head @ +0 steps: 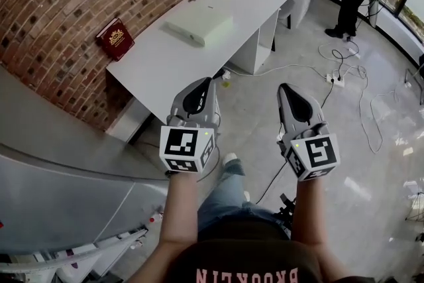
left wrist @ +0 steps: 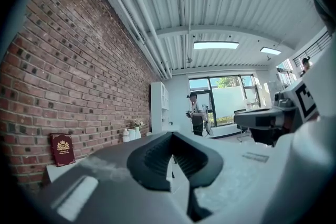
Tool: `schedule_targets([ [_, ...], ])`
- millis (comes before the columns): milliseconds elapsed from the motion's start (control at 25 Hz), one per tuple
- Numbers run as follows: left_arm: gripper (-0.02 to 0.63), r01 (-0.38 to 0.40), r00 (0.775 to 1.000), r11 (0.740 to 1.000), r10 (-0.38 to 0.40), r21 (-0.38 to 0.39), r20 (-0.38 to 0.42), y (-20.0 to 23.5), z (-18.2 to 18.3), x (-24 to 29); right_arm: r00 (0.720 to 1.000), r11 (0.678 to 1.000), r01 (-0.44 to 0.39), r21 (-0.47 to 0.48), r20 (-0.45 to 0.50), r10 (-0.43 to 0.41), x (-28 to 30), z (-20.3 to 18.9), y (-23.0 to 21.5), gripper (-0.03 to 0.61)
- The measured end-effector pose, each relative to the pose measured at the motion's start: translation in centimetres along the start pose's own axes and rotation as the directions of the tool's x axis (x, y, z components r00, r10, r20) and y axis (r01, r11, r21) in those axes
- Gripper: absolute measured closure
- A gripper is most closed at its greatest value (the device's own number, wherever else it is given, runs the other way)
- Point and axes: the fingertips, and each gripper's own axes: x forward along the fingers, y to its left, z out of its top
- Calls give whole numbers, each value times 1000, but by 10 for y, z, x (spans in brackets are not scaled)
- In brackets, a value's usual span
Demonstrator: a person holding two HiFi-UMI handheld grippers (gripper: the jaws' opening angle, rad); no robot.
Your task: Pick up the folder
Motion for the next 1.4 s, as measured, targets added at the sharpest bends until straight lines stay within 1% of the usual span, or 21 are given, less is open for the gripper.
schedule_targets([
  [200,618,-14,1000,1000,14,-14,-4,10,-7,39,1000,1000,-4,5,-12,5,27,-10,-28,577],
  [440,617,-44,999,998,43,-46,-19,37,-16,95,999,1000,-28,6,-32,28,81,-22,-59,577],
  [760,617,-112,993,991,110,-76,-39,101,-25,192,994,997,-79,-1,-77,78,183,-36,-101,577],
  [880,618,-114,993,991,110,-76,-52,125,-29,231,993,996,-93,5,-71,93,228,-40,-119,577],
  [1080,617,-132,989,987,126,-88,-73,168,-37,287,986,988,-153,-10,-68,152,307,-42,-132,577],
  [1240,617,-166,984,982,159,-86,-82,202,-42,315,981,983,-185,-13,-66,184,356,-46,-137,577],
  [1400,617,-217,973,973,209,-78,-95,233,-48,327,973,975,-224,-10,-66,223,397,-53,-135,577],
])
